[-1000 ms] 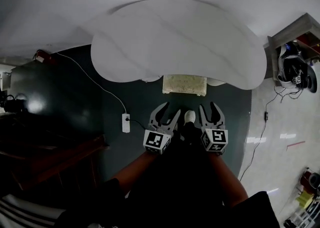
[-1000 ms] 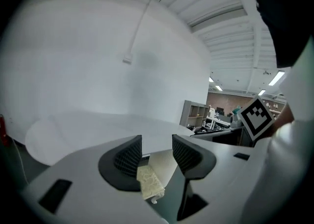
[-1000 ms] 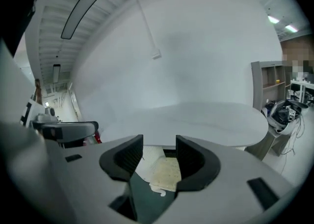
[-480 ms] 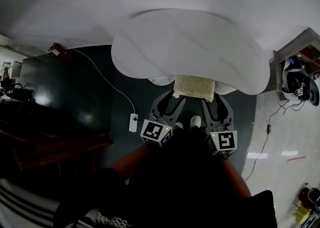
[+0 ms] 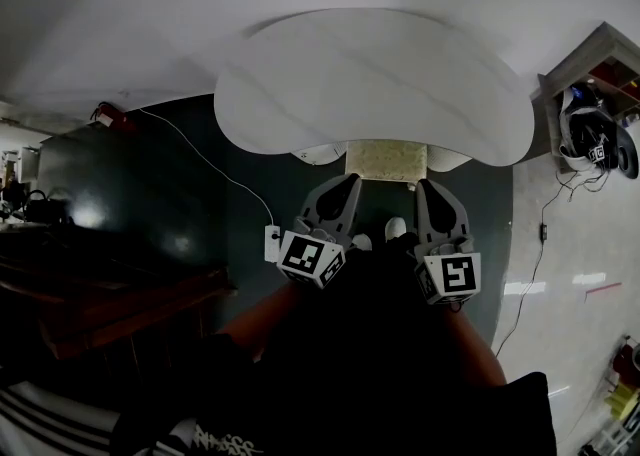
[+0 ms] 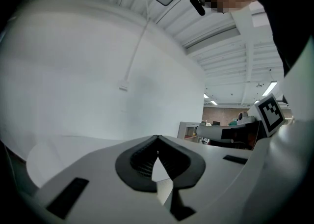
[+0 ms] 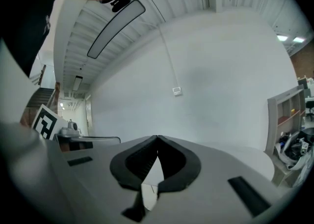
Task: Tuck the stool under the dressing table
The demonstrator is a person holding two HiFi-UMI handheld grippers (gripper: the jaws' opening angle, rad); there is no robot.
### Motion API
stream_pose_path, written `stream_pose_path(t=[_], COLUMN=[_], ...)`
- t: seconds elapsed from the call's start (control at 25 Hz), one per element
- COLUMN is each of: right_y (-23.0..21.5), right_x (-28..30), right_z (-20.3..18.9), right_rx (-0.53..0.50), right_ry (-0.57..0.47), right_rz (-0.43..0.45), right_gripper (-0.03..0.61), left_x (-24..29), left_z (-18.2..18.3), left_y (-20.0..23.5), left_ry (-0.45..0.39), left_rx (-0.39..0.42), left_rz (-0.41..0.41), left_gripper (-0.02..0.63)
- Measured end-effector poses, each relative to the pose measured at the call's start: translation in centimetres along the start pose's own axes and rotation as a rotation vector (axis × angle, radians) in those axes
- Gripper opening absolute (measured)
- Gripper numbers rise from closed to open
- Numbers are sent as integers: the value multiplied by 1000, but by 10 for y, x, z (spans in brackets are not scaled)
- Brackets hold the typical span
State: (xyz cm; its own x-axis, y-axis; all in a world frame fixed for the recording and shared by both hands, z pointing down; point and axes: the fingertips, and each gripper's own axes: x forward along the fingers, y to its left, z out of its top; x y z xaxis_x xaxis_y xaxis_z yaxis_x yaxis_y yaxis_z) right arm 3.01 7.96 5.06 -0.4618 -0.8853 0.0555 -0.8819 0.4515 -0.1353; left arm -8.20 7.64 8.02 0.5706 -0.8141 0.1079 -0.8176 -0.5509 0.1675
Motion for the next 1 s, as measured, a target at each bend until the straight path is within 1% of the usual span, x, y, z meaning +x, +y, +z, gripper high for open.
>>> stream_pose_path(t=[0.12, 0.28, 0.36, 0.52, 0.64, 0.72, 0.84, 1.0], right_y=[-1, 3, 5, 9, 13, 15, 19, 21], right_x=[1, 6, 9, 12, 13, 14, 12, 11], right_z=[-4, -7, -7, -3, -3, -4, -5, -11], right_rx=[-38, -60, -62, -57, -66, -66, -63, -62], right_ry=[29, 44, 44, 38, 31, 35, 31, 36], right_rz=[-25, -8, -3, -3, 1, 7, 1, -4], right_gripper=[37, 37, 37, 37, 37, 37, 37, 37], left_x=[-2, -4, -4, -5, -9, -12, -20, -25], left_z=[-1, 0, -2, -1, -3, 0, 4, -2], left_y=[3, 7, 9, 11, 16, 20, 21, 23], left_ry=[-3, -12, -3, -6, 2, -15, -44, -35], left_rx=[0, -13, -17, 0, -6, -6, 0, -13], left_rz=[-8, -16, -14, -15, 9, 19, 13, 24], left_gripper=[15, 15, 15, 15, 15, 15, 15, 15])
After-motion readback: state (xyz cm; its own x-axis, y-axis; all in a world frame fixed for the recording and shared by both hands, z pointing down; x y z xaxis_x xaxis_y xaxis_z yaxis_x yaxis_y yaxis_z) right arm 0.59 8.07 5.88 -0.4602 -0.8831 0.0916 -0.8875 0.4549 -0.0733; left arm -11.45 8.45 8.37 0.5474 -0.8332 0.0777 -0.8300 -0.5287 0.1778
